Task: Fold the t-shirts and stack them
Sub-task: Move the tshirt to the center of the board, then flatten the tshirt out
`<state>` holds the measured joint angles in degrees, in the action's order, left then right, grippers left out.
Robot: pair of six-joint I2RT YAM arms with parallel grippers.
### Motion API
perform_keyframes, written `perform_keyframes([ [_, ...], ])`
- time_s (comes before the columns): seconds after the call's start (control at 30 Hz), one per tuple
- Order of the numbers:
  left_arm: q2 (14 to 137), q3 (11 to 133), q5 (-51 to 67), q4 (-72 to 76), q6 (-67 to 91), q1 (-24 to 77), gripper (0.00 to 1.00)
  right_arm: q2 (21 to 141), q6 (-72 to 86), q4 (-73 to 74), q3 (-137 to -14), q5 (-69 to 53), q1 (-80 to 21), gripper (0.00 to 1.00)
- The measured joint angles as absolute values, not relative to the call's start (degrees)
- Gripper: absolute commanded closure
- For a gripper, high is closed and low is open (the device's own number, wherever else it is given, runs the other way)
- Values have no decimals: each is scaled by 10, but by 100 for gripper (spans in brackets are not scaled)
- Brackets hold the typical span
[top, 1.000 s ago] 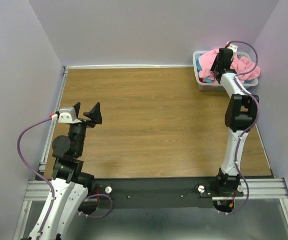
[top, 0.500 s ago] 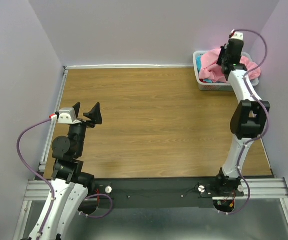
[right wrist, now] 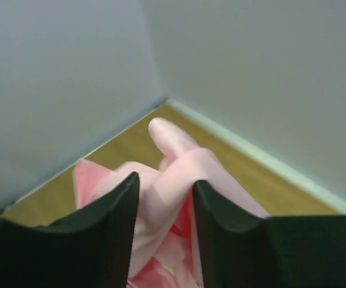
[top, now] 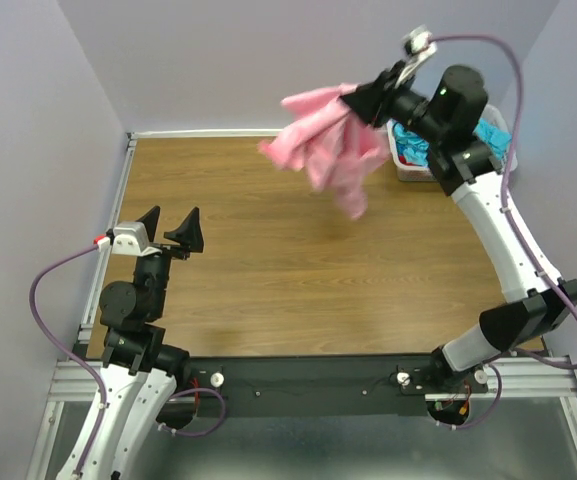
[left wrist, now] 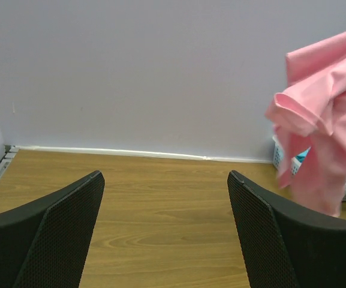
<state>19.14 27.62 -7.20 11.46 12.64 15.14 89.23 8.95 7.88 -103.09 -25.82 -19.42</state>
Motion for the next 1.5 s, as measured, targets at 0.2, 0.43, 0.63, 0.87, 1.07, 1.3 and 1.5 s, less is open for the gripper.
perform_keyframes([
  [0.2,194,276,-72,109,127,151,9,884,137,77,-820,-337,-269,15],
  [0.43,225,276,-74,97,135,151,9,901,182,132,-619,-273,-276,28],
  [0.63,292,291,-78,74,147,151,9,911,203,131,-590,-269,-282,40],
  [0.87,364,312,-84,54,156,151,9,962,196,130,-595,-251,-317,36],
  [1.07,396,315,-95,34,160,151,9,1016,165,131,-632,-248,-331,29],
  [1.3,413,318,-98,27,160,151,9,1053,122,129,-703,-260,-337,27],
  [1.5,413,324,-102,24,160,151,9,1104,100,125,-755,-287,-340,37],
])
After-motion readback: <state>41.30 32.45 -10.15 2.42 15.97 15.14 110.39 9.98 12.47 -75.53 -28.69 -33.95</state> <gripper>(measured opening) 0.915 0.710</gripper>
